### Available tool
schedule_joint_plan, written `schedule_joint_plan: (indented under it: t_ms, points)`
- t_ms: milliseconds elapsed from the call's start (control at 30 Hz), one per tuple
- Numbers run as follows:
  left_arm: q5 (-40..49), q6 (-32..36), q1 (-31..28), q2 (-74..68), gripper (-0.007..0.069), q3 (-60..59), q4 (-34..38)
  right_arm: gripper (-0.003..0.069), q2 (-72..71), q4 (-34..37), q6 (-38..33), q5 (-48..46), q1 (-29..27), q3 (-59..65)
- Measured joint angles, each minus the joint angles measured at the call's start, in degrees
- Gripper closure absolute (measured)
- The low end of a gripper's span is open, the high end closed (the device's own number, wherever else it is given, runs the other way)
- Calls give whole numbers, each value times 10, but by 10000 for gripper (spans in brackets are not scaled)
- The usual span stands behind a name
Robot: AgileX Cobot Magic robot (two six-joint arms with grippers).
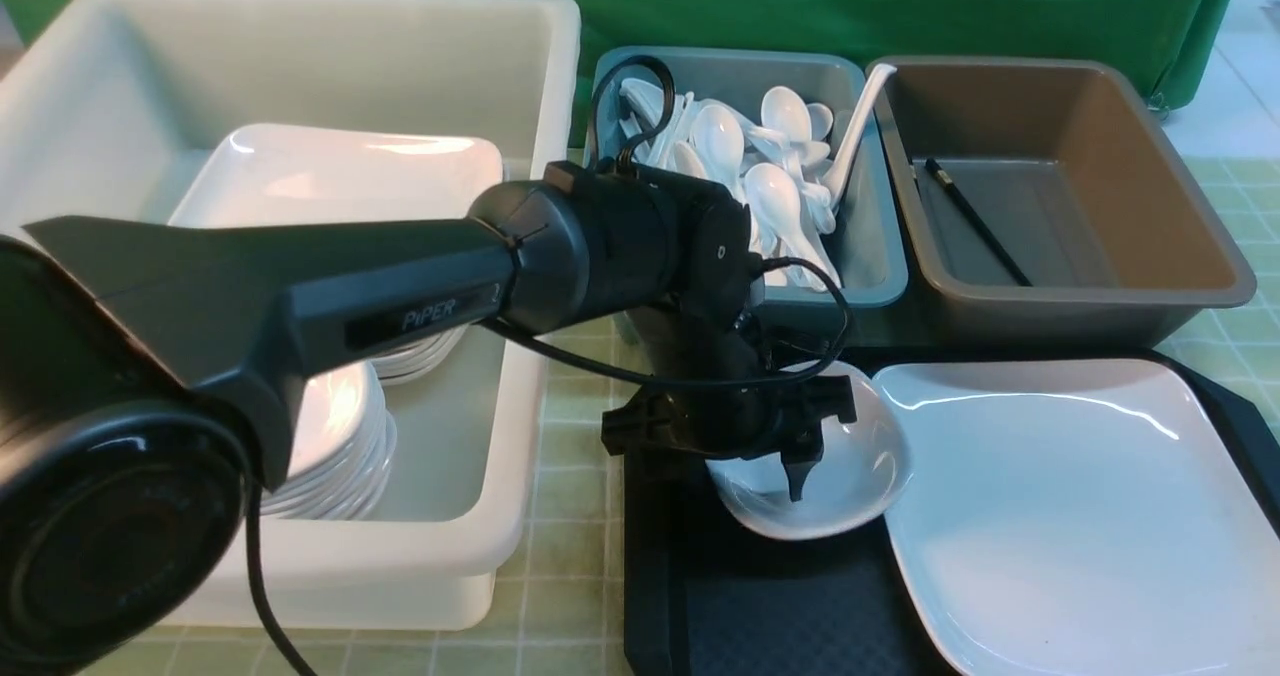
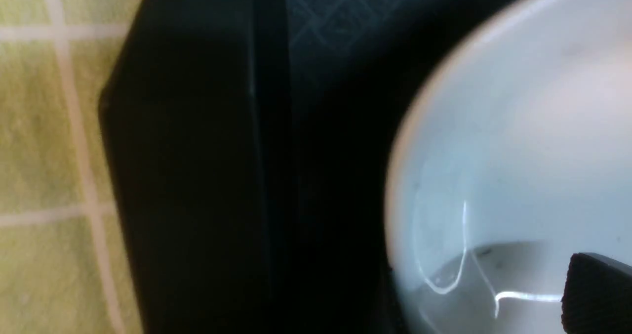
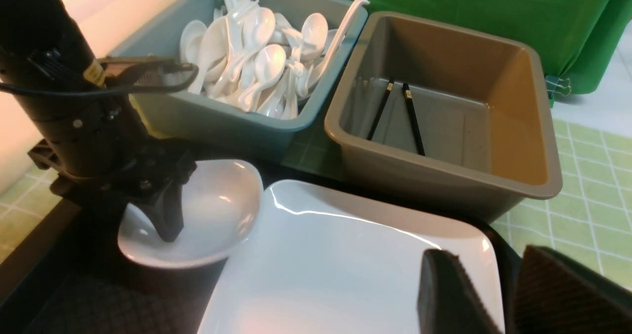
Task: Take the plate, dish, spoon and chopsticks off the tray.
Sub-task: Use the left arm to grab a small plate from the dinner plate
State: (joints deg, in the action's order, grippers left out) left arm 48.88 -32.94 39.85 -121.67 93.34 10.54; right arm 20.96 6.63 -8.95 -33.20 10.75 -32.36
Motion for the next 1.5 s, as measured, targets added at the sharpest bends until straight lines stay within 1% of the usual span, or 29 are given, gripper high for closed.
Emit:
schedule_joint_plan:
  t_ms: [100, 233, 467, 733, 800, 933, 1067, 1133, 1167, 1200, 1267, 1500]
  points:
    - [18, 20, -3, 16, 175, 0, 6, 448, 0, 0, 0, 0, 0, 0]
    - [27, 27, -7, 41, 183, 3, -3, 443, 0, 0, 0, 0, 0, 0]
    - [31, -1, -7, 26, 183, 1, -10, 438, 0, 0, 0, -1, 0, 0]
    - [27, -3, -7, 4, 183, -1, -8, 438, 0, 0, 0, -1, 0, 0]
    - [22, -1, -7, 4, 193, -1, -8, 433, 0, 0, 0, -1, 0, 0]
    - [19, 0, -7, 4, 258, -1, -8, 431, 0, 0, 0, -1, 0, 0]
    - [27, 12, -7, 4, 412, -1, -7, 431, 0, 0, 0, -1, 0, 0]
    - [29, 14, -7, 4, 503, -1, -8, 430, 0, 0, 0, -1, 0, 0]
    - [29, 14, -7, 4, 511, -1, -8, 431, 0, 0, 0, -1, 0, 0]
    - [33, 17, -7, 5, 550, -1, -8, 431, 0, 0, 0, -1, 0, 0]
    - [36, 27, -7, 8, 564, -1, -8, 431, 0, 0, 0, -1, 0, 0]
    - [54, 81, -8, 21, 575, -1, 14, 431, 0, 0, 0, -1, 0, 0]
